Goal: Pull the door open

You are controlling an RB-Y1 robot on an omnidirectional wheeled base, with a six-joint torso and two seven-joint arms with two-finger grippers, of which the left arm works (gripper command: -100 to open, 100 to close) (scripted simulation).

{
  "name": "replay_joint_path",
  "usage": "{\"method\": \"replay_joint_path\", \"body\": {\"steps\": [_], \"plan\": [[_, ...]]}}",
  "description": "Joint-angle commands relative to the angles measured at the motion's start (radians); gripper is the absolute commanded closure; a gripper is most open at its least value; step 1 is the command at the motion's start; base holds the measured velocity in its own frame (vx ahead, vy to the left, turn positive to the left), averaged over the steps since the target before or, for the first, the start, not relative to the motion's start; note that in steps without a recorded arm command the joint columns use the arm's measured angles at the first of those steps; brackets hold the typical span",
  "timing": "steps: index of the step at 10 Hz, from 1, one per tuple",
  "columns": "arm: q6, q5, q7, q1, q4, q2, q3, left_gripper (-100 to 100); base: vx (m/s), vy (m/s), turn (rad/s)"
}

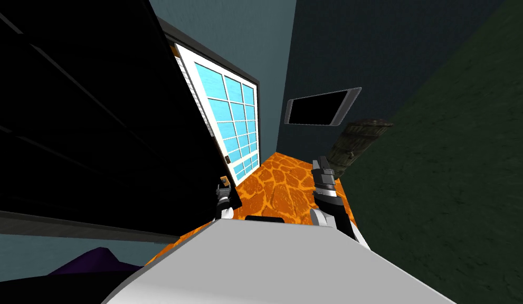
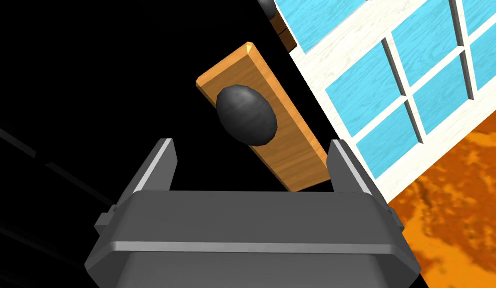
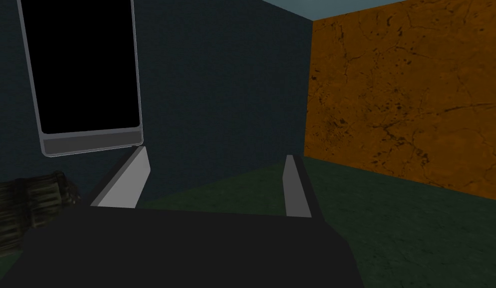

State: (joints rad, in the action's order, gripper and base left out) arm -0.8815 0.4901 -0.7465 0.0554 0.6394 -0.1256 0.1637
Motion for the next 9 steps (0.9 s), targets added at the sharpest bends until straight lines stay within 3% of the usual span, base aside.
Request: {"method": "replay_joint_path", "body": {"steps": [1, 2, 4, 5, 7, 9], "plan": [[-0.001, 0.027, -0.050, 0.002, 0.005, 0.003, -0.008, -100, -0.083, 0.018, -0.131], [-0.001, 0.027, -0.060, 0.002, 0.005, 0.003, -0.008, -100, -0.064, 0.023, -0.055], [-0.002, 0.061, -0.125, 0.006, 0.011, 0.007, -0.018, -100, -0.080, 0.024, -0.104], [-0.002, 0.061, -0.134, 0.006, 0.011, 0.007, -0.018, -100, -0.069, 0.016, -0.055], [-0.003, 0.094, -0.198, 0.009, 0.017, 0.011, -0.027, -100, -0.071, 0.014, -0.104], [-0.004, 0.108, -0.242, 0.011, 0.019, 0.012, -0.031, -100, -0.064, 0.016, -0.050]]}}
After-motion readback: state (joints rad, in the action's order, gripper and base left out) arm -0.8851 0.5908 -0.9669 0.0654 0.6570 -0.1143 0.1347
